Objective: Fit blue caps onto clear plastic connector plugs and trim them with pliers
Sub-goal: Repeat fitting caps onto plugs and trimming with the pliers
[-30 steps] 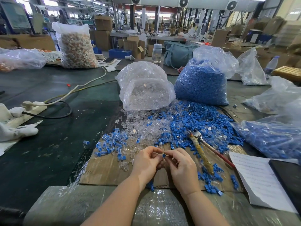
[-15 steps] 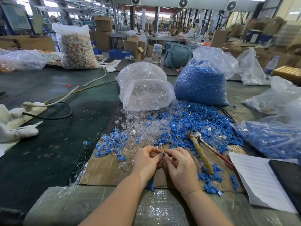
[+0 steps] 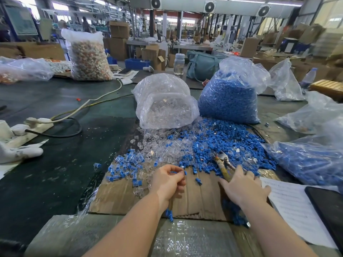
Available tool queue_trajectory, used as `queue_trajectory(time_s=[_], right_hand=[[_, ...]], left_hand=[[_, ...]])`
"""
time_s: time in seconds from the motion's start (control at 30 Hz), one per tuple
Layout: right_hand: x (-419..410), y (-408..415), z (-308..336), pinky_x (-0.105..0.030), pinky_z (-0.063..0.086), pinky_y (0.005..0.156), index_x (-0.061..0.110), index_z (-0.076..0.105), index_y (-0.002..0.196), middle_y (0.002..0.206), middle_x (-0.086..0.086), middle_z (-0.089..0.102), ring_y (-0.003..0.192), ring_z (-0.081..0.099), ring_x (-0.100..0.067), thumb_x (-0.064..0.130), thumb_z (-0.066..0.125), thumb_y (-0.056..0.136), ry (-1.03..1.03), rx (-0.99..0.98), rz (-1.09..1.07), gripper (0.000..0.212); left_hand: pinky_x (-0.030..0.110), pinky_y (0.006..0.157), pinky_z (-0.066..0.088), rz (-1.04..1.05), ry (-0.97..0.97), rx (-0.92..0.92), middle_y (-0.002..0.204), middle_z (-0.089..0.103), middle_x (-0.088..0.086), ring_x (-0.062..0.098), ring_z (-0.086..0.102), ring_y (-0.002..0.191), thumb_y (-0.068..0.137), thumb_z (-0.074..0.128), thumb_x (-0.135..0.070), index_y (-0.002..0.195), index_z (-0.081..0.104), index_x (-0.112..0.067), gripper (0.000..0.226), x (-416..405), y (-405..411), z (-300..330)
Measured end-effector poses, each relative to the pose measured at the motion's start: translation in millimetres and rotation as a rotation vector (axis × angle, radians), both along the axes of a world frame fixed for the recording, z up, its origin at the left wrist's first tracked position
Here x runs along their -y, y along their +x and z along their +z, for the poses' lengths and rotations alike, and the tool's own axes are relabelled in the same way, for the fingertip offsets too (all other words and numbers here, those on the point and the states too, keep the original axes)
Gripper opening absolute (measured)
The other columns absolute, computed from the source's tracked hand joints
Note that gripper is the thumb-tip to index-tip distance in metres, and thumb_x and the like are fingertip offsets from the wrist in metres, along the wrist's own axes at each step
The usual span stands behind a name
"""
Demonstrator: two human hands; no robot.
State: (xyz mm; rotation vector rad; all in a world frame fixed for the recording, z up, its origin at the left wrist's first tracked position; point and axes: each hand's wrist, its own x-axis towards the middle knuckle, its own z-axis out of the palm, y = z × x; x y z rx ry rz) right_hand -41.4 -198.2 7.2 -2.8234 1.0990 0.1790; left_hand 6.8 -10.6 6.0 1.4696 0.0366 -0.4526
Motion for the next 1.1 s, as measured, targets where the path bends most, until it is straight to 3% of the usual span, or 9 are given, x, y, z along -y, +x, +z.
queue_trajectory(time_s=[0.17, 0.27, 0.43, 0.5, 0.57, 0.63, 0.7, 0.87, 1.1], right_hand=[[0, 5, 8, -0.052, 0.031, 0.101, 0.019, 0.021, 0.142, 0.147, -0.017, 0.026, 0.132, 0.029, -0.035, 0.047, 0.046, 0.091, 0.024, -0.009, -0.004, 0.063], [-4, 5, 17, -0.051, 0.035, 0.096, 0.016, 0.041, 0.125, 0.134, -0.017, 0.036, 0.124, 0.034, -0.033, 0.044, 0.047, 0.091, -0.038, 0.030, 0.015, 0.044], [-13, 6, 36, -0.044, 0.041, 0.092, 0.015, 0.047, 0.109, 0.120, -0.014, 0.047, 0.114, 0.042, -0.030, 0.041, 0.046, 0.092, -0.078, 0.114, 0.174, 0.031], [-21, 9, 45, -0.034, 0.044, 0.076, 0.013, 0.050, 0.097, 0.101, -0.010, 0.055, 0.094, 0.051, -0.025, 0.033, 0.046, 0.092, 0.124, 0.217, 0.286, 0.021], [-31, 11, 54, -0.028, 0.036, 0.056, 0.013, 0.050, 0.080, 0.075, -0.004, 0.053, 0.065, 0.048, -0.018, 0.024, 0.048, 0.091, 0.494, 0.272, 0.330, 0.016], [-40, 9, 63, -0.025, 0.035, 0.053, 0.013, 0.049, 0.074, 0.068, -0.002, 0.045, 0.058, 0.043, -0.017, 0.020, 0.050, 0.090, 0.821, 0.240, 0.291, 0.018], [-45, 7, 66, -0.029, 0.042, 0.059, 0.011, 0.049, 0.079, 0.073, -0.004, 0.047, 0.064, 0.046, -0.018, 0.021, 0.051, 0.090, 1.005, 0.168, 0.264, 0.014], [-54, 4, 63, -0.034, 0.054, 0.065, 0.010, 0.056, 0.091, 0.088, -0.009, 0.054, 0.075, 0.057, -0.021, 0.022, 0.050, 0.092, 1.151, 0.120, 0.254, 0.013], [-59, -1, 64, -0.045, 0.054, 0.079, 0.008, 0.054, 0.088, 0.092, -0.011, 0.051, 0.084, 0.057, -0.024, 0.010, 0.052, 0.087, 1.194, 0.068, 0.309, 0.003]], left_hand=[[0.028, 0.048, 0.047, 0.020, -0.033, -0.010, 0.066, 0.062, 0.008, 0.017, 0.053, 0.052, 0.088, 0.060, -0.006, 0.096, 0.061, -0.006, 0.008, -1, 2, 7], [0.029, 0.051, 0.048, 0.031, -0.038, -0.006, 0.068, 0.064, 0.007, 0.017, 0.055, 0.055, 0.088, 0.060, -0.006, 0.097, 0.061, -0.006, 0.009, -3, 4, 10], [0.024, 0.051, 0.050, 0.069, -0.074, -0.008, 0.069, 0.064, 0.008, 0.014, 0.058, 0.056, 0.088, 0.060, -0.005, 0.096, 0.061, -0.005, 0.008, -5, 11, 16], [0.019, 0.048, 0.049, 0.095, -0.099, -0.017, 0.068, 0.063, 0.007, 0.012, 0.057, 0.054, 0.088, 0.059, -0.002, 0.092, 0.060, -0.005, 0.005, -4, 14, 19], [0.016, 0.047, 0.050, 0.118, -0.127, -0.033, 0.068, 0.062, 0.007, 0.011, 0.058, 0.054, 0.088, 0.057, 0.000, 0.091, 0.059, -0.004, 0.005, -4, 18, 23], [0.016, 0.046, 0.050, 0.148, -0.144, -0.043, 0.070, 0.062, 0.008, 0.012, 0.058, 0.056, 0.088, 0.057, 0.001, 0.092, 0.058, -0.003, 0.006, -5, 22, 25], [0.016, 0.046, 0.050, 0.180, -0.159, -0.050, 0.070, 0.062, 0.009, 0.013, 0.058, 0.057, 0.088, 0.056, 0.002, 0.090, 0.058, -0.003, 0.006, -7, 25, 28], [0.016, 0.047, 0.051, 0.244, -0.166, -0.071, 0.069, 0.061, 0.009, 0.012, 0.057, 0.053, 0.088, 0.056, 0.003, 0.088, 0.060, -0.002, 0.006, -15, 28, 30], [0.016, 0.045, 0.050, 0.353, -0.100, -0.034, 0.067, 0.062, 0.009, 0.011, 0.057, 0.051, 0.087, 0.058, 0.002, 0.083, 0.061, -0.004, 0.008, -20, 31, 28]])
